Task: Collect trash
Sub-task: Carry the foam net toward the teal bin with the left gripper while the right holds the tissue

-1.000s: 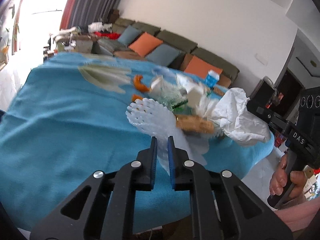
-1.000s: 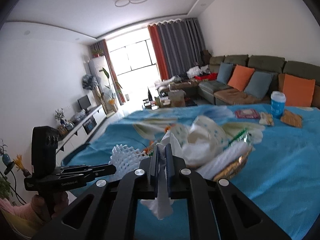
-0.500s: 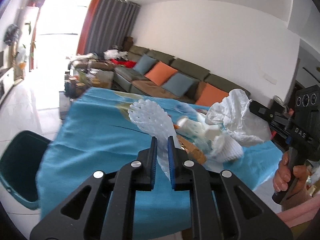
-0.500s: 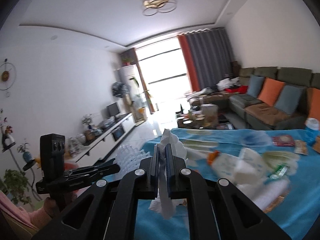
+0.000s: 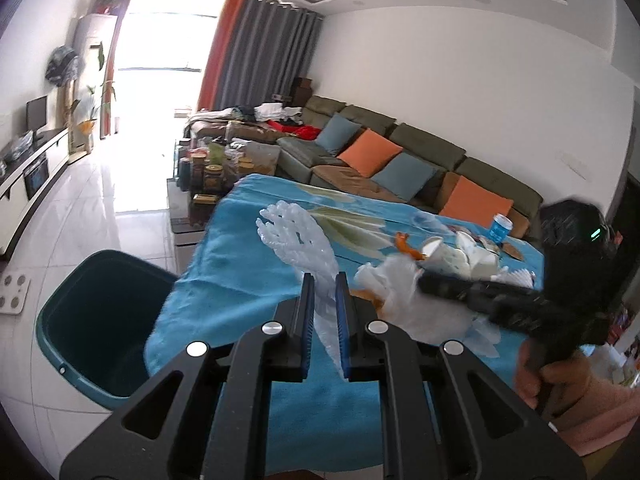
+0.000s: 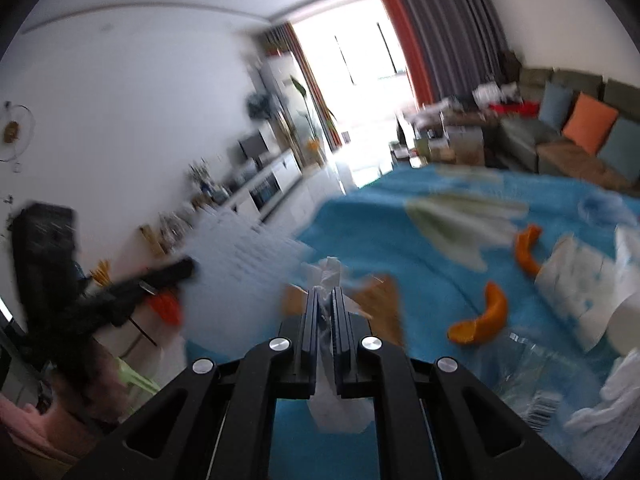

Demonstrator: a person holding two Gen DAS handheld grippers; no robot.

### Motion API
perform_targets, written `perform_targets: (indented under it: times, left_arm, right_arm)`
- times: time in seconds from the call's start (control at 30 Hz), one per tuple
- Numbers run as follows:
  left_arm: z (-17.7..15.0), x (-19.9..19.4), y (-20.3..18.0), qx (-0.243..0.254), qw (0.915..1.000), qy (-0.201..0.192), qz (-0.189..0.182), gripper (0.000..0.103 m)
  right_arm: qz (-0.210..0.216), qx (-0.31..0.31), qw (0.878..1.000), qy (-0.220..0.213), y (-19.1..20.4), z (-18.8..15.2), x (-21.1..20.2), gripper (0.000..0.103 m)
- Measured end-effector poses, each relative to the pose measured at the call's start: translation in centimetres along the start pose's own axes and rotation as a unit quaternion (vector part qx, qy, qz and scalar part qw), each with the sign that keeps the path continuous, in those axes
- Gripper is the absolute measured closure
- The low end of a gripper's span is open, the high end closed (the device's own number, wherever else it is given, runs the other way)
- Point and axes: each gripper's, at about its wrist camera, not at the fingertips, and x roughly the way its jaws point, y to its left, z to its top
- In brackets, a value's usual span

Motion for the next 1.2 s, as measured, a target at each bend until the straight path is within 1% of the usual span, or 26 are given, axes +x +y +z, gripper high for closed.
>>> perform_targets:
  times: [0.07,0.23,0.33,0.37,0.43,0.53,0.57,0.67,0.73,0.77,0.87,0.93,1.03,1.07,1.13,1.2]
  left_arm:
    - [0.0,-0.3,0.7,-0.008,0.9999,-0.002,0.009,0.092]
    - [0.1,-1.3,3.0,-0.029,0.9988,-0.008,0.039,0.092]
    - [0.0,-2.0,4.6,-0.049,0.9980,-0.016,0.037,0.092]
    - [0.0,-2.2,4.7,-0.050,0.9980,-0.015,0.037,0.092]
    - [-0.1,-2.1,4.8,-0.044,0.9981,-0.009,0.042,0.092]
    - [-0.6,-1.4,4.8,-0.043,0.9984,0.002,0.037,0.092]
    - [-0.7,-1.0,4.6,-0.042,0.9984,0.004,0.038,0.092]
    - [-1.0,-0.3,4.5,-0.042,0.9985,0.009,0.034,0.092]
    - [-1.0,-0.2,4.5,-0.040,0.9986,0.012,0.034,0.092]
    - [-1.1,-0.2,4.6,-0.040,0.9986,0.012,0.034,0.092]
    - [-1.1,-0.6,5.1,-0.043,0.9984,0.009,0.037,0.092]
    - [-0.8,-1.3,5.7,-0.050,0.9979,0.000,0.040,0.092]
    - [-0.5,-2.1,6.4,-0.065,0.9969,-0.011,0.042,0.092]
    - [-0.4,-2.2,6.6,-0.068,0.9967,-0.012,0.043,0.092]
    - [-0.4,-2.3,6.9,-0.067,0.9962,-0.014,0.054,0.092]
    - [-0.6,-2.2,7.0,-0.069,0.9961,-0.012,0.054,0.092]
  right_arm:
    - [-0.010,0.008,1.000,0.023,-0.8,-0.5,1.4,0.098]
    - [-0.028,-0.003,0.998,0.049,-0.6,-1.2,2.9,0.098]
    - [-0.036,-0.005,0.998,0.060,-0.3,-1.2,3.3,0.098]
    - [-0.033,-0.005,0.998,0.059,-0.2,-1.1,3.1,0.098]
    - [-0.011,-0.004,0.999,0.044,0.3,-0.6,2.5,0.098]
    - [0.006,-0.025,0.999,0.023,1.8,0.6,2.1,0.098]
    - [0.020,-0.033,0.999,0.017,2.6,1.2,2.2,0.098]
    - [0.042,-0.043,0.998,0.019,4.0,2.0,3.2,0.098]
    - [0.044,-0.060,0.997,0.036,5.0,2.3,5.1,0.098]
    - [0.042,-0.066,0.995,0.054,5.3,2.2,6.2,0.098]
    - [0.022,-0.078,0.993,0.091,5.6,1.5,8.5,0.098]
    - [0.009,-0.081,0.992,0.099,5.3,1.1,8.9,0.098]
    - [0.004,-0.077,0.992,0.097,4.9,1.3,8.5,0.098]
    - [0.006,-0.071,0.994,0.089,4.6,1.5,8.0,0.098]
    - [0.018,-0.066,0.996,0.061,4.5,2.0,6.4,0.098]
    - [-0.001,-0.067,0.997,0.032,3.9,2.8,4.6,0.098]
